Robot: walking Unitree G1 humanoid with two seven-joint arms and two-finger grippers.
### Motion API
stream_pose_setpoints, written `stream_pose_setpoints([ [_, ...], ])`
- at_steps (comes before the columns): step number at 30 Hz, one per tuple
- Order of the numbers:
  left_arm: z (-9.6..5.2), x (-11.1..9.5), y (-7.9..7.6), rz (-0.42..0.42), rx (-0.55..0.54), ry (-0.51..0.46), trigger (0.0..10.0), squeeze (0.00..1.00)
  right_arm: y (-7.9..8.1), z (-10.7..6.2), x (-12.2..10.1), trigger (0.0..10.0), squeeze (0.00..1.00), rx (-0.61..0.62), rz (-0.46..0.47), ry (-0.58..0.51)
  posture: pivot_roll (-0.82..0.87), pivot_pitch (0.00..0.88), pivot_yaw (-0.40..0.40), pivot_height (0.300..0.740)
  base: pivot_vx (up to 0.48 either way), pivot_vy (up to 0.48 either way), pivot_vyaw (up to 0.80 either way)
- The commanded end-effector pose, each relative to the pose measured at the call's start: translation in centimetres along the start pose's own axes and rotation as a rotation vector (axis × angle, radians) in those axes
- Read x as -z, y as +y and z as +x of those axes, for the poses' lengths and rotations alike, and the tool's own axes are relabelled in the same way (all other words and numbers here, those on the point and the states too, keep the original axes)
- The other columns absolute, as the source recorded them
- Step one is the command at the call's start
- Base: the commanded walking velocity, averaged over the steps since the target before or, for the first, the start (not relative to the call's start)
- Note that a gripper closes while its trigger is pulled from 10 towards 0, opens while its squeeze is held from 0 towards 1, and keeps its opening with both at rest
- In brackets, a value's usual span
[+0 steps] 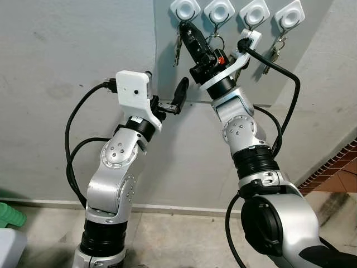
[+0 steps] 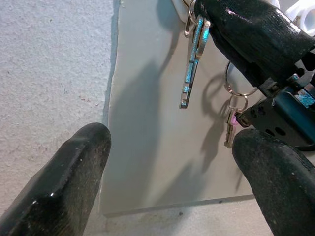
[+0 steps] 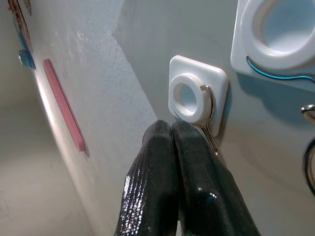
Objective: Hang keys on a hook
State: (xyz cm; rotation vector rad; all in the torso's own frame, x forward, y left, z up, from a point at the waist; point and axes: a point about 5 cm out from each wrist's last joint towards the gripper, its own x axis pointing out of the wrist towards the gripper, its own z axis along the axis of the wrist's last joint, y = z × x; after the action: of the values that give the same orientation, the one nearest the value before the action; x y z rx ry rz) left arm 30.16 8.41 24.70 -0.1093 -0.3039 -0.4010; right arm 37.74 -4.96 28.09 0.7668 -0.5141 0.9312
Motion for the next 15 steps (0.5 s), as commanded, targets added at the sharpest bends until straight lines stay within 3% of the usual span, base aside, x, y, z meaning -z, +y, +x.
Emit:
stream_pose_setpoints([
  [1, -0.06, -0.38, -0.30, 0.000, 0.005, -0.011, 10.0, 0.00, 0.33, 0.19, -1.02, 10.0, 0.00, -0.030, 0.001, -0.051, 0.04, 0.098, -0.056, 0.740, 0.000, 0.000, 0.00],
  [15, -0.08, -0.40, -0.25, 0.002, 0.006, -0.010, 10.0, 0.00, 0.71, 0.30, -1.08, 10.0, 0.00, -0.053, 0.014, -0.063, 0.04, 0.098, -0.052, 0.740, 0.000, 0.000, 0.00],
])
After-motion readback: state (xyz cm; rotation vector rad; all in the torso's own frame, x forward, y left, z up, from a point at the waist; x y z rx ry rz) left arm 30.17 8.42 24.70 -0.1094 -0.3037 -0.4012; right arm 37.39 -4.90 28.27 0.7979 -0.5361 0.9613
